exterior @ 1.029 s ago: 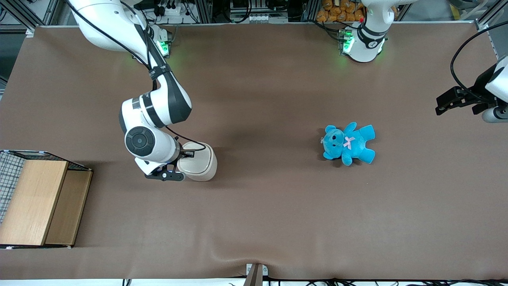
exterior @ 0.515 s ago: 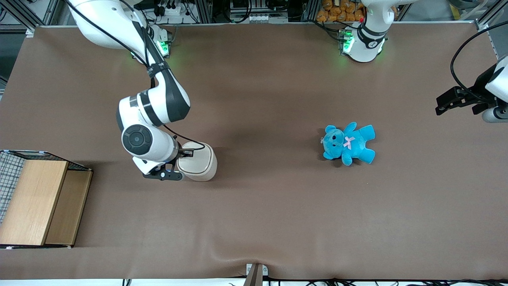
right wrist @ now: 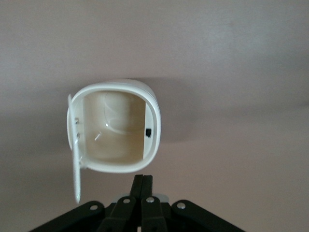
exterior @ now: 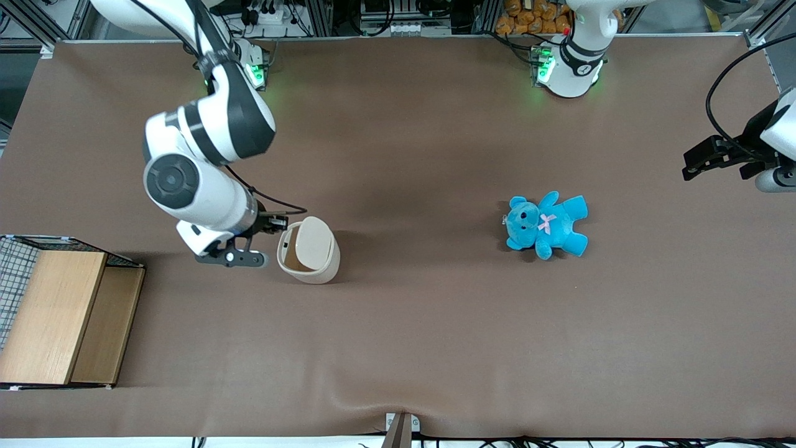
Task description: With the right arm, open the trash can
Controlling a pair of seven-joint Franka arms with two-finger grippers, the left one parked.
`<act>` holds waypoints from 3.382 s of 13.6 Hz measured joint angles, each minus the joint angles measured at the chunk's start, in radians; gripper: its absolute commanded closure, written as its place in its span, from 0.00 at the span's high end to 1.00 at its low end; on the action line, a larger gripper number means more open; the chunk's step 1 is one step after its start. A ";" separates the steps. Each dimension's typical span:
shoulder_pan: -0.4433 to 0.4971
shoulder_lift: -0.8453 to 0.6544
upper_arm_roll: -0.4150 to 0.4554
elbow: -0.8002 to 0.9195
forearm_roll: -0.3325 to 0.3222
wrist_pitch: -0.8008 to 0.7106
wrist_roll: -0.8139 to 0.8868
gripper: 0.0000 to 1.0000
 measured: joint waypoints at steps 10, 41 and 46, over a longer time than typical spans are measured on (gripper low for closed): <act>-0.306 -0.187 -0.018 0.012 -0.010 -0.236 -0.374 0.00; -0.475 -0.362 0.023 0.207 -0.093 -0.511 -0.380 1.00; -0.475 -0.362 0.024 0.207 -0.093 -0.511 -0.382 1.00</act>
